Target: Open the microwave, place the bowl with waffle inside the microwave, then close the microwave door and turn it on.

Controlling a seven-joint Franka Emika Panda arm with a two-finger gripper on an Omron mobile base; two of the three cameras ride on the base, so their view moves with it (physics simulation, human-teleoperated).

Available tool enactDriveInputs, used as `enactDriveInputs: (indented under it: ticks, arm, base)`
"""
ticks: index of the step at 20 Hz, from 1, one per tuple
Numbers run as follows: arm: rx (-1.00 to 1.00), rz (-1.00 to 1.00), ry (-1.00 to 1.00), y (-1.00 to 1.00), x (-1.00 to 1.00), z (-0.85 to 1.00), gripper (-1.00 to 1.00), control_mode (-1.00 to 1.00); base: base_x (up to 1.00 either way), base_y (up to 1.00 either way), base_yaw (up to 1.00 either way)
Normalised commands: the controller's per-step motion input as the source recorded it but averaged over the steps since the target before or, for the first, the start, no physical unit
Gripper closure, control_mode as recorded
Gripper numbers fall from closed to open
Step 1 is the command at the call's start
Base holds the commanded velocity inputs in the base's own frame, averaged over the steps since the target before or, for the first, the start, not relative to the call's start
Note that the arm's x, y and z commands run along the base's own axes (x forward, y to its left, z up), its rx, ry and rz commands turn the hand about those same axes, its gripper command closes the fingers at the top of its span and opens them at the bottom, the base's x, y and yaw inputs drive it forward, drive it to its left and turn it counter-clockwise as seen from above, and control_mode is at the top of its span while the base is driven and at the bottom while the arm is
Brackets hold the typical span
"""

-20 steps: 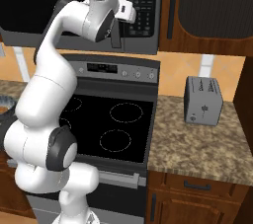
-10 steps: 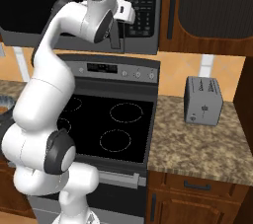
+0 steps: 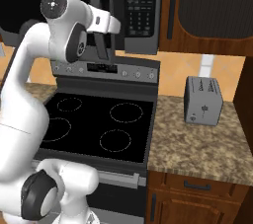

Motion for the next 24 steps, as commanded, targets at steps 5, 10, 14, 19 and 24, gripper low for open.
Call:
enactDriveInputs:
  ticks: [5,10,14,19,24]
  arm:
    - [-0.23,-0.18,-0.04,0.74,-1.00,-0.02,1.00,-1.00]
    - [-0.29,-0.25,0.02,0.99,-0.92,-0.29,1.00,-1.00]
    - [-0.32,-0.30,0.12,1.00,-0.67,-0.43,1.00,-1.00]
    - [-0.30,-0.30,0.05,1.00,-0.44,-0.48,1.00,-1.00]
    - [-0.20,-0.28,0.00,1.00,0.02,-0.67,1.00,-1.00]
  base:
    - [0.00,0.00,0.00]
    - [0.00,0.00,0.00]
    - [0.00,0.00,0.00]
    - [0.00,0.00,0.00]
    - [0.00,0.00,0.00]
